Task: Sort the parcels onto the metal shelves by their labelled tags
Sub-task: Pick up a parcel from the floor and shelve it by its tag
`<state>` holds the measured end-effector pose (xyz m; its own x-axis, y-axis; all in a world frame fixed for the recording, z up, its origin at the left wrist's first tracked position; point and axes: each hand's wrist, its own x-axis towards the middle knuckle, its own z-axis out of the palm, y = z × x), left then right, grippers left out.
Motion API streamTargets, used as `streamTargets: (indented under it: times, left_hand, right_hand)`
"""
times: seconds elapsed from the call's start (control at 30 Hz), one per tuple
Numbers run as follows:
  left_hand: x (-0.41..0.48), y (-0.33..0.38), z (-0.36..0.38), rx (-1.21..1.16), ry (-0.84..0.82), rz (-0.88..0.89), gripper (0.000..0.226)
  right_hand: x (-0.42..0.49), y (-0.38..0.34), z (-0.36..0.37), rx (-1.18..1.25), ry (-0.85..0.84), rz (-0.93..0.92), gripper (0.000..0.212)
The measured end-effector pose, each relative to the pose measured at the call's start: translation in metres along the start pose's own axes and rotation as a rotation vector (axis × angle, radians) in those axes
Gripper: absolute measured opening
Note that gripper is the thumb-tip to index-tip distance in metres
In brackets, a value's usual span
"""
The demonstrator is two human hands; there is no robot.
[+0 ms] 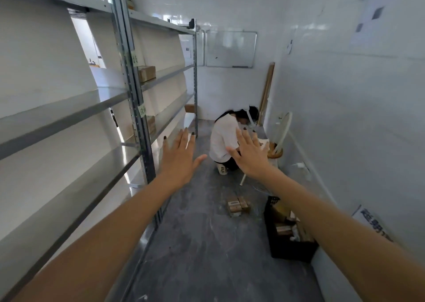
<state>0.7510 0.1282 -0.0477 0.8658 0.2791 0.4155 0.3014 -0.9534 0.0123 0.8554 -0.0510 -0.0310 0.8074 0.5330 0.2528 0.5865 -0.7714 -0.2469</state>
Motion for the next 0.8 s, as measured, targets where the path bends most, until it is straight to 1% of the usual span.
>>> streamTargets:
  times: [0.17,0.27,0.4,0.47,0.63,0.8]
  left_hand:
    - [0.015,0.024,0.015,0.039,-0.025,0.063,0.075]
    - [0.029,0.034,0.025,0.036,-0.011,0.078,0.075]
    - [0.046,0.054,0.032,0.02,-0.057,0.095,0.075]
    - [0.055,0.063,0.037,0.025,-0.053,0.113,0.075]
    - [0.077,0.08,0.06,0.009,-0.084,0.125,0.077]
    - [0.1,0.101,0.084,0.017,-0.097,0.134,0.076]
  right_hand:
    - [0.001,0.034,0.0,-0.026,0.005,0.077,0.068]
    - [0.005,0.058,0.005,-0.01,0.02,0.094,0.068]
    - [0.015,0.091,0.011,-0.025,0.03,0.126,0.069]
    - [0.022,0.105,0.015,-0.02,0.02,0.146,0.069]
    - [0.036,0.133,0.021,0.003,0.019,0.138,0.07]
    - [0.055,0.166,0.026,-0.038,0.003,0.164,0.069]
